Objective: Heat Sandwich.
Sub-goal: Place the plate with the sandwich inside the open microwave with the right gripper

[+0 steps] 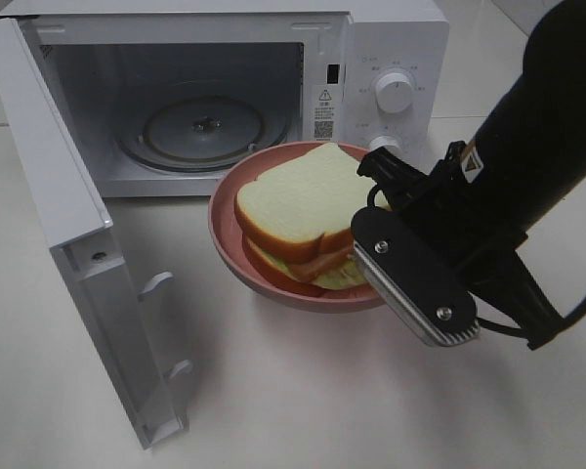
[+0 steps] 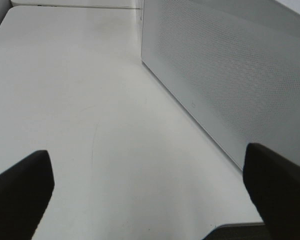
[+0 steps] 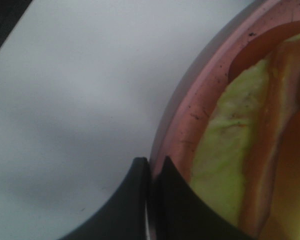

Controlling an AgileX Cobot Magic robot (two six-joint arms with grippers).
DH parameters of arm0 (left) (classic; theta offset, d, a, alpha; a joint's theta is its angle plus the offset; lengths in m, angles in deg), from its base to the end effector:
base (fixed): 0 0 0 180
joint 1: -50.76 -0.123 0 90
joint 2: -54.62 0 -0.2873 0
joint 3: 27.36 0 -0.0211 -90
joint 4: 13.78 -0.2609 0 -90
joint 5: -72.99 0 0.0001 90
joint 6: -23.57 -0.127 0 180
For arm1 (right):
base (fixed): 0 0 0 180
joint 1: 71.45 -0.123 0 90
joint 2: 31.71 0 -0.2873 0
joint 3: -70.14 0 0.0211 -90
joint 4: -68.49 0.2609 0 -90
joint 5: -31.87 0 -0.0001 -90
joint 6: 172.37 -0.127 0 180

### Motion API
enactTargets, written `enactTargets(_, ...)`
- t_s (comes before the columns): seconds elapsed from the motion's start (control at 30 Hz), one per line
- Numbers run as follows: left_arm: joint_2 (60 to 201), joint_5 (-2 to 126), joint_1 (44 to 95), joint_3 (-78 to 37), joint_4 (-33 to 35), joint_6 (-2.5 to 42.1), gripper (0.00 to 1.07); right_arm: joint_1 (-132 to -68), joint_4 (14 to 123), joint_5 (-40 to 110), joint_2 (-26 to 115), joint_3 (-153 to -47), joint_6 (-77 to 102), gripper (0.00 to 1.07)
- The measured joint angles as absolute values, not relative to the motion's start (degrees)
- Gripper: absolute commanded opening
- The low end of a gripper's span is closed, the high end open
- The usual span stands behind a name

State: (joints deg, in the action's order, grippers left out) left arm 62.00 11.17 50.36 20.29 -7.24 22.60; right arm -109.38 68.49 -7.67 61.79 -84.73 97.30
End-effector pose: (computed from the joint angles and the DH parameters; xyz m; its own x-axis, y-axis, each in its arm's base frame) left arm 0.0297 -0.0125 0.2699 -0.4520 -0.0401 -0.8911 0.0660 0.9947 -0.0783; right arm 0.2396 0.1867 0.1853 0.6105 -0.7920 -0.0021 -0.7357 -0.5661 -0.3718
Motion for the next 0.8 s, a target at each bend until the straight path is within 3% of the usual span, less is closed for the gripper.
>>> enactTargets(0.8,62.0,11.17,50.36,20.29,-7.24,22.6,0.98,-111.38,68.49,-7.78,74.4,-98.65,97.3,0.0)
